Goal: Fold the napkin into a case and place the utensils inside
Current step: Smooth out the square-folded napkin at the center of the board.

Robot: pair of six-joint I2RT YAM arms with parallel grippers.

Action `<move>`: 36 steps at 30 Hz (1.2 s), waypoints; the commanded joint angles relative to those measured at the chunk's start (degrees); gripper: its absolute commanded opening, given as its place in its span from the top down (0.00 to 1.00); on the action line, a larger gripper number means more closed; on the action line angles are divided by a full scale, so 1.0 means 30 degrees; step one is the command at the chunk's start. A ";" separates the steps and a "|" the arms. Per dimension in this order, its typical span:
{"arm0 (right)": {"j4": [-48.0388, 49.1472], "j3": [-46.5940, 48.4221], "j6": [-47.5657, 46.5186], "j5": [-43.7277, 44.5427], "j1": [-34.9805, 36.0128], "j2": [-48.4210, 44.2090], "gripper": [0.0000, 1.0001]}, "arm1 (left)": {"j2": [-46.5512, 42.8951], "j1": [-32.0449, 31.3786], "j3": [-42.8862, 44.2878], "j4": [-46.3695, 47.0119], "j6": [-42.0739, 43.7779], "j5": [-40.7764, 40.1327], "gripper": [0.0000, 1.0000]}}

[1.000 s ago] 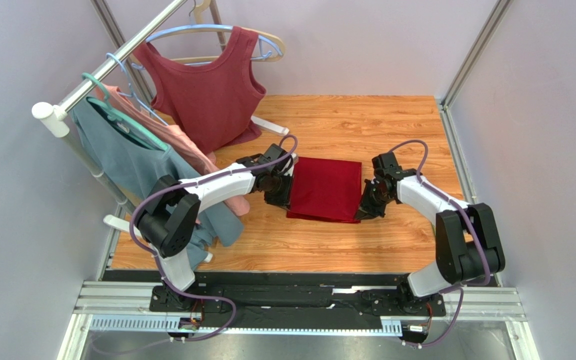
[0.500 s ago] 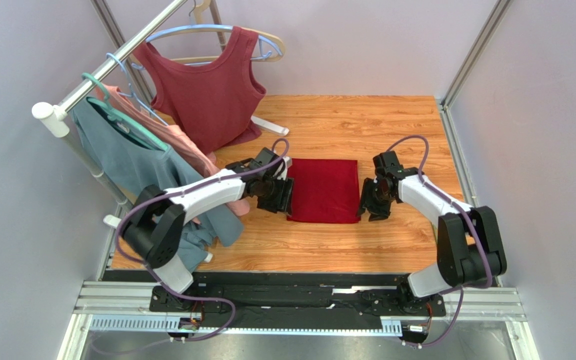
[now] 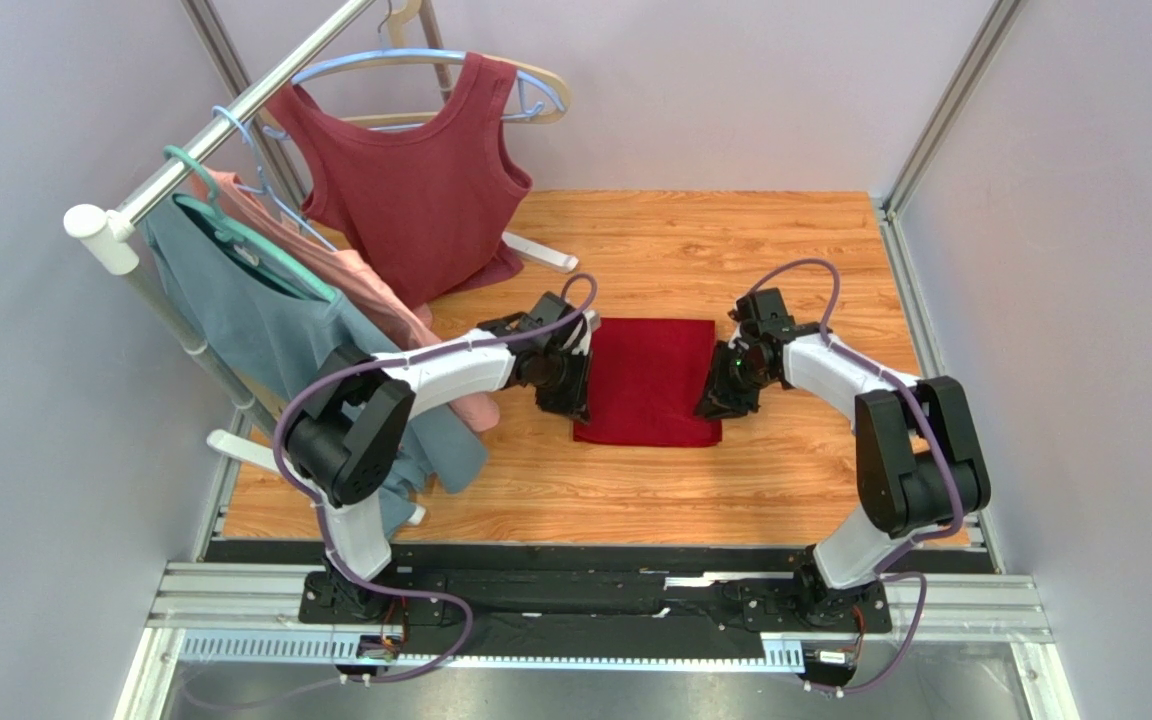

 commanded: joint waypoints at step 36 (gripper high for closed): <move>0.3926 0.8621 -0.0274 -0.4546 -0.3277 0.7581 0.52 | -0.0314 -0.0860 -0.0733 -0.0762 0.2968 -0.4079 0.91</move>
